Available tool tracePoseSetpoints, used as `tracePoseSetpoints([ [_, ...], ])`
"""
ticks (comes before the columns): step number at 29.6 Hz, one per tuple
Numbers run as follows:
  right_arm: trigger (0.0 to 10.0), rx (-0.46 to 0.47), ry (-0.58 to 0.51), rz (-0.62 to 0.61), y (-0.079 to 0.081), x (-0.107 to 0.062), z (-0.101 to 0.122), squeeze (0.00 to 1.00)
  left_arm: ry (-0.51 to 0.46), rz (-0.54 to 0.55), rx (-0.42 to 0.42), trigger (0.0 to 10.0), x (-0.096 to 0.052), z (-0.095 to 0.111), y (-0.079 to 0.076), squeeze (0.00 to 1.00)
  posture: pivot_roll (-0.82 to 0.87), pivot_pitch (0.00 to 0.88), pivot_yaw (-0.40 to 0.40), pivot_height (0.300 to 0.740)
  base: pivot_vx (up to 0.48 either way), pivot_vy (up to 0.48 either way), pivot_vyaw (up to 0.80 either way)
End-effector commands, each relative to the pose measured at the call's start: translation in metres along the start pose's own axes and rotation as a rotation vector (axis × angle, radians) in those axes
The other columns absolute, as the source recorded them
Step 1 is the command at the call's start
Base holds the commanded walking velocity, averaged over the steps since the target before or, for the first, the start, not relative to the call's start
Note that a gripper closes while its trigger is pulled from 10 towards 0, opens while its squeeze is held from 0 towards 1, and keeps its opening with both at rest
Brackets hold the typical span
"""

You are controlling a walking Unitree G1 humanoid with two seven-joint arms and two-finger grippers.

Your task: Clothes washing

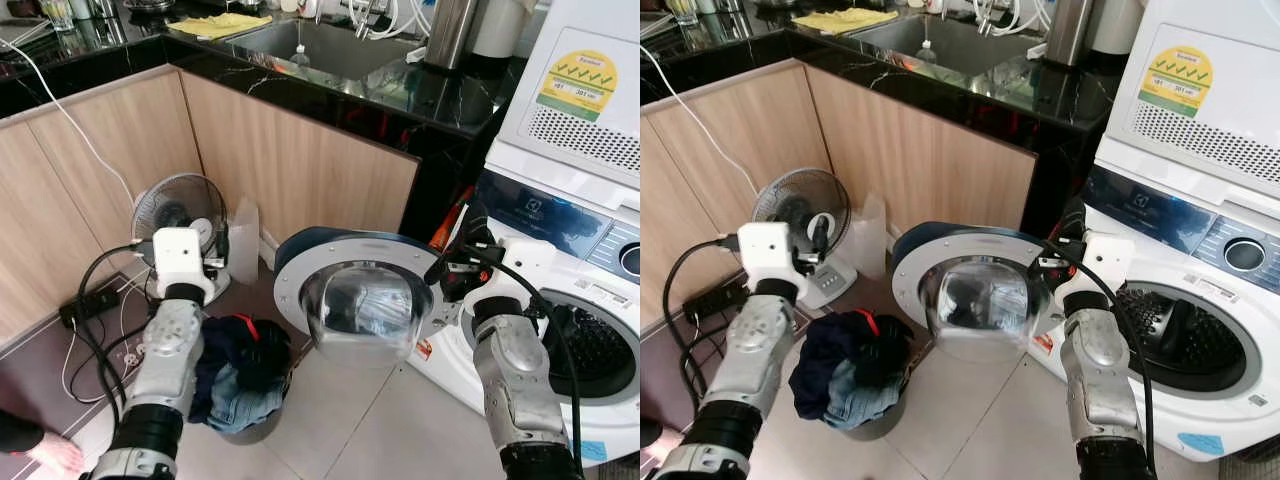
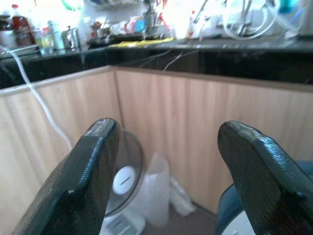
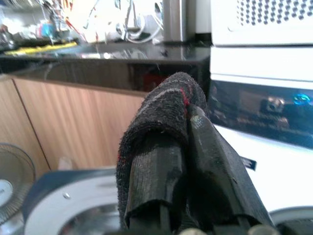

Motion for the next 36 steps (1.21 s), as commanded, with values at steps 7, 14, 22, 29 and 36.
tracePoseSetpoints([
  [7,10.0,0.0,0.007,0.008,0.001,-0.01,-0.003,0.0,0.004,0.031,-0.03,10.0,-0.009,0.0,0.006,0.0,0.06,0.094,-0.036,0.74,0.0,0.0,0.0],
  [14,10.0,-0.005,0.009,0.015,-0.001,-0.013,-0.002,0.0,0.025,0.013,-0.041,10.0,-0.016,-0.006,-0.003,0.0,0.06,0.115,-0.051,0.74,0.0,0.0,0.0],
  [22,10.0,-0.005,-0.018,0.045,0.004,-0.008,0.012,0.0,0.013,0.03,-0.047,10.0,-0.014,-0.001,-0.001,0.0,0.05,0.164,-0.076,0.74,0.0,0.0,0.0],
  [29,10.0,-0.024,0.001,0.045,0.0,-0.014,0.007,0.0,0.027,0.008,-0.055,10.0,-0.012,-0.005,-0.01,0.0,0.03,0.175,-0.07,0.74,0.0,0.0,0.0],
  [36,10.0,-0.021,-0.018,0.008,-0.008,-0.013,0.016,0.0,0.035,-0.025,-0.062,10.0,-0.005,-0.004,-0.021,0.0,0.01,0.19,-0.042,0.74,0.0,0.0,0.0],
])
Point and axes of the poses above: a point about 5 cm out from each wrist's last joint towards the gripper, its own x axis pointing out of the wrist towards the gripper, its own z axis along the axis of the wrist's last joint, y = z × x, the point moved 5 cm from there along x, pointing out of the wrist towards the gripper, and after that the axes turned 14 degrees about -x, right-handed, at the moved point
